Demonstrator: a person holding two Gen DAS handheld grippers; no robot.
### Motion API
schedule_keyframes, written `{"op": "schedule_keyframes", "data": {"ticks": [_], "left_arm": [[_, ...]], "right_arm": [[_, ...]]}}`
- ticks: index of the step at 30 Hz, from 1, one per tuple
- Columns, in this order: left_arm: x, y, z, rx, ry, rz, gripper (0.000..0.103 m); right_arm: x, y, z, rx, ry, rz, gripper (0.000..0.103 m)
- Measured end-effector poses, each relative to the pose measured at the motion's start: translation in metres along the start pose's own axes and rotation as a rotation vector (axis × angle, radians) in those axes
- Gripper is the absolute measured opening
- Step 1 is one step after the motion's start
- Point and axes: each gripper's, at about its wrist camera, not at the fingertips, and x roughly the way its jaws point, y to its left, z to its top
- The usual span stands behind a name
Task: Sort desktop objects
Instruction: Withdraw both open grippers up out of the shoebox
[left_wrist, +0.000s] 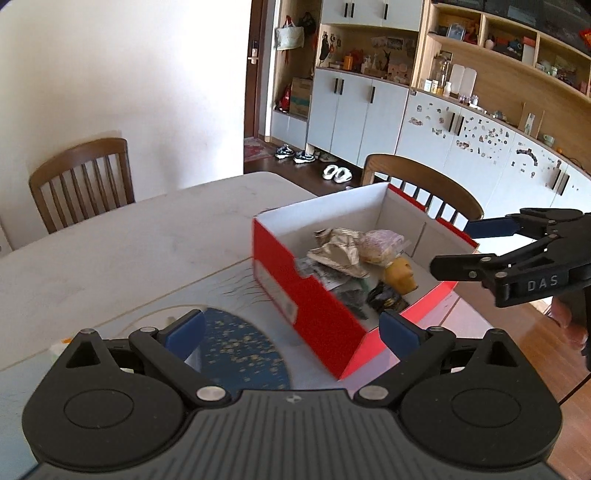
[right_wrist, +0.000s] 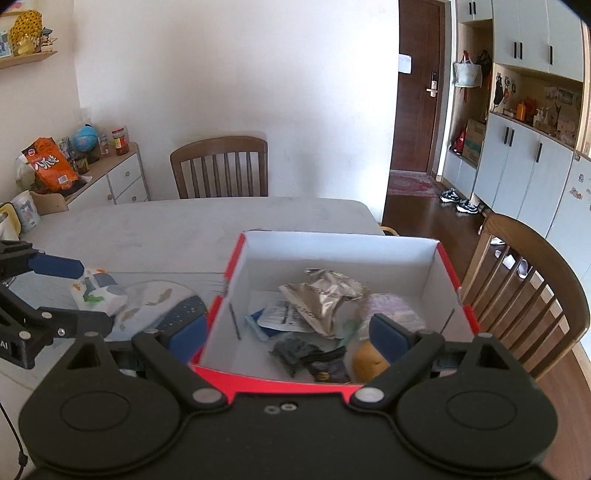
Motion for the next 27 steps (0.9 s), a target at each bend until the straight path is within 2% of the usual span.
{"op": "schedule_keyframes", "data": {"ticks": [13,27], "left_arm": [[-0.027,0.074,-0.025,-0.057,-0.016,0.048,0.101],[-0.028,0.134,-0.050,-0.084,0.000,0.102,0.103]], "right_arm": [[0.004,0.075,-0.006,-0.009,-0.005,0.036,0.095],[0.027,0.147,-0.005,-0.069,-0.005,0.102,0.095]]}}
